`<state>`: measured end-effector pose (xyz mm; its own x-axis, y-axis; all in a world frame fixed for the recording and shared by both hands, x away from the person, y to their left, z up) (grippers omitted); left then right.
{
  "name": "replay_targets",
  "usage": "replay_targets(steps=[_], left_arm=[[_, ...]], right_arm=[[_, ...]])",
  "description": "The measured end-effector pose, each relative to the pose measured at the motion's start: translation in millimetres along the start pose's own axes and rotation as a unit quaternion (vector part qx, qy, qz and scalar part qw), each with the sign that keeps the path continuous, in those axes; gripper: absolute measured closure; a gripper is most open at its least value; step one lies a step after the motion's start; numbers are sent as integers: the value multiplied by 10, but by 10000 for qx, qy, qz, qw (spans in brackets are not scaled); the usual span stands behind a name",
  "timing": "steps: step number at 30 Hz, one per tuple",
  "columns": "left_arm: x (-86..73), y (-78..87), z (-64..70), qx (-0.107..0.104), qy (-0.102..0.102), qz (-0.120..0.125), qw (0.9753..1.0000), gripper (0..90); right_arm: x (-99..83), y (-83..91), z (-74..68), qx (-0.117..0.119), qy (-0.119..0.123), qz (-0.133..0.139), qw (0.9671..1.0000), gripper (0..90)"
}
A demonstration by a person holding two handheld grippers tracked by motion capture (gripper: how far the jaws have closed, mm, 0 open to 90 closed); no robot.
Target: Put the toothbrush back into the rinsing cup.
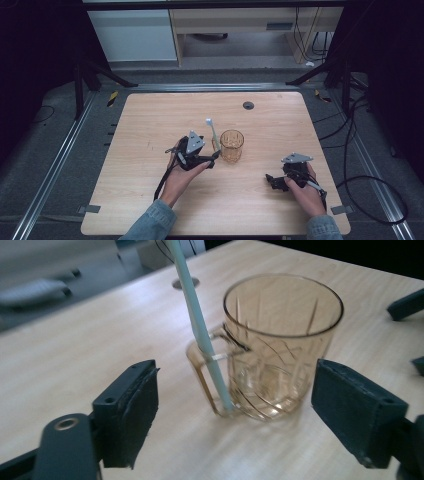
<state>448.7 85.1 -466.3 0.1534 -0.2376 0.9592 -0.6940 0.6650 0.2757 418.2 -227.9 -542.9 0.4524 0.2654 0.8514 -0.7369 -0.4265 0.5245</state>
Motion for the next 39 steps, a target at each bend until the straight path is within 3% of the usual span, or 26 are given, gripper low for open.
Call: replay_targets(steps=[1,3,13,19,20,25,31,35,39], left_arm=[[-35,23,-1,-40,-4,-214,9998,156],[-68,50,-10,-44,47,-357,9993,148],[-69,181,-123,59,150,-632,9979,118],[-74,280,-307,247,252,-753,9965,104],[-74,322,-378,435,335,-775,9955,99],[-85,418,-518,581,396,-866,9938,86],[-154,538,-734,814,478,-1067,9898,72],[-207,595,-857,925,592,-1148,9873,70],[-271,642,-970,915,689,-1169,9865,54]], right_arm=[[0,0,0,0,-1,1,10000,4],[0,0,0,1,-2,0,10000,4],[0,0,0,0,1,0,10000,4],[0,0,0,0,0,1,10000,4],[0,0,0,0,-2,0,10000,4],[0,0,-1,-2,-3,1,10000,4],[0,0,0,0,2,3,10000,4],[0,0,-1,-2,-6,1,10000,4],[0,0,-1,-1,-3,0,10000,4]])
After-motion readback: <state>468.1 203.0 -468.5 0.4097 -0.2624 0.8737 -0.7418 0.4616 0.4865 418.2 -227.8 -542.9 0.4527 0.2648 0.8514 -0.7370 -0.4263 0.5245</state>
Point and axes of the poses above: each handheld gripper's, and its own axes: y roughly backward along the jaws, x roughly out of its top, z roughly to its right, the point moved 4 cm from there along -y, roughly forward along the jaws, and after that the axes turned 12 degrees about z, right-handed, at the moved point
